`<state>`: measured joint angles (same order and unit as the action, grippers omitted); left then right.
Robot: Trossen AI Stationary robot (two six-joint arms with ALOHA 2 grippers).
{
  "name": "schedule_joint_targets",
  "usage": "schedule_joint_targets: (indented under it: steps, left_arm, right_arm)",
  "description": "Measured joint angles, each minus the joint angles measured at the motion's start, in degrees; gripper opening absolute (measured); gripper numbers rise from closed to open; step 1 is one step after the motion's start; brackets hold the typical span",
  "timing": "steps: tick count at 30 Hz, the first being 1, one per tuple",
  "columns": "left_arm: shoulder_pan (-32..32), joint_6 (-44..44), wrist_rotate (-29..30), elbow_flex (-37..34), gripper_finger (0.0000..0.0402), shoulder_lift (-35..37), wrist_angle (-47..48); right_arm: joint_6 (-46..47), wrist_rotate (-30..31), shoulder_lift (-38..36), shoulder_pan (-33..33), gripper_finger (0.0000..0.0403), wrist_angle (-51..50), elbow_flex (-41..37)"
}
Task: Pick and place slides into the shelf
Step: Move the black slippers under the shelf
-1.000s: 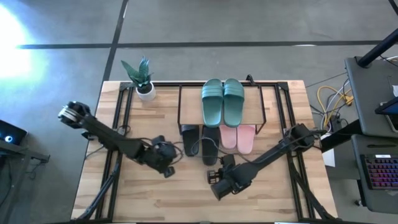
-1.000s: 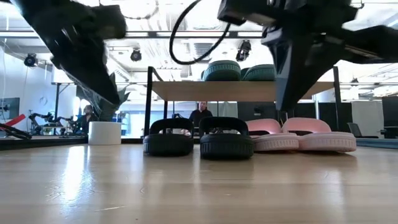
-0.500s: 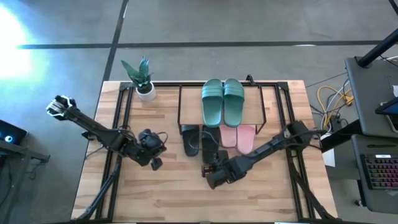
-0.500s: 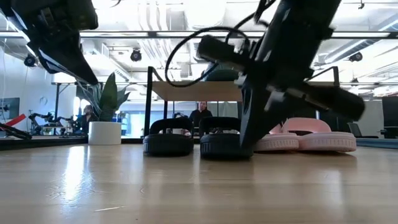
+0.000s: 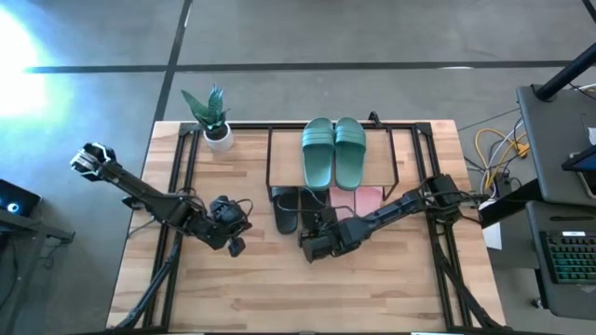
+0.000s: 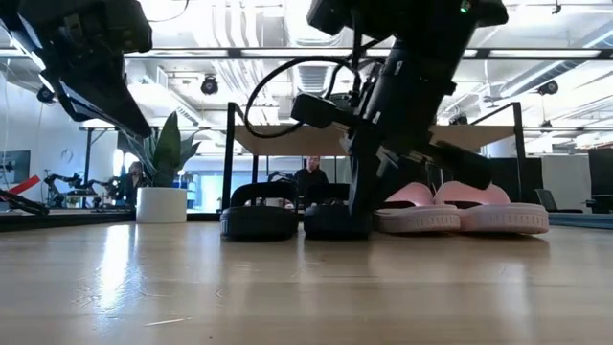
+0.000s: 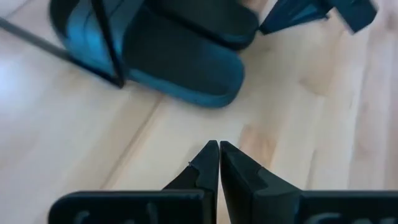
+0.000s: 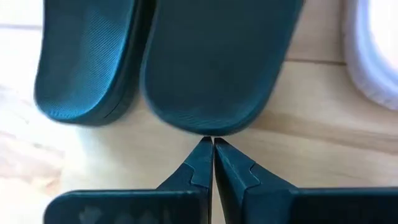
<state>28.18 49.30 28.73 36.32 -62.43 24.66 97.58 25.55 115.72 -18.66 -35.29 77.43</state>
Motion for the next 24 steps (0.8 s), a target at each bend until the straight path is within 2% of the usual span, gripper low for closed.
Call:
schedule_joint_targets:
  steps: [6, 11, 14, 20, 24]
  left_arm:
    - [0.0, -1.7, -4.5, 0.0, 0.0, -5.6, -12.7]
    - [0.1, -13.7, -6.4, 0.3, 0.0, -15.5, -27.5]
    - [0.1, -20.6, -6.4, 1.4, 0.0, -21.6, -34.6]
    - [0.0, -22.6, -3.0, 4.4, 0.0, -31.4, -36.4]
    - [-0.7, -22.7, 1.9, 5.6, 0.0, -35.3, -36.4]
  right_arm:
    - [-1.4, -1.8, 0.0, -2.2, 0.0008, 0.2, 2.3]
    - [0.4, -1.5, 0.0, -4.7, 0.0009, 0.2, 3.8]
    - [3.4, 1.0, 0.0, -6.4, 0.0008, -0.2, 4.6]
    - [11.8, 11.7, -0.5, -10.3, 0.0008, -2.6, 7.6]
    - [12.3, 13.1, -0.5, -11.6, 0.0008, -6.5, 9.3]
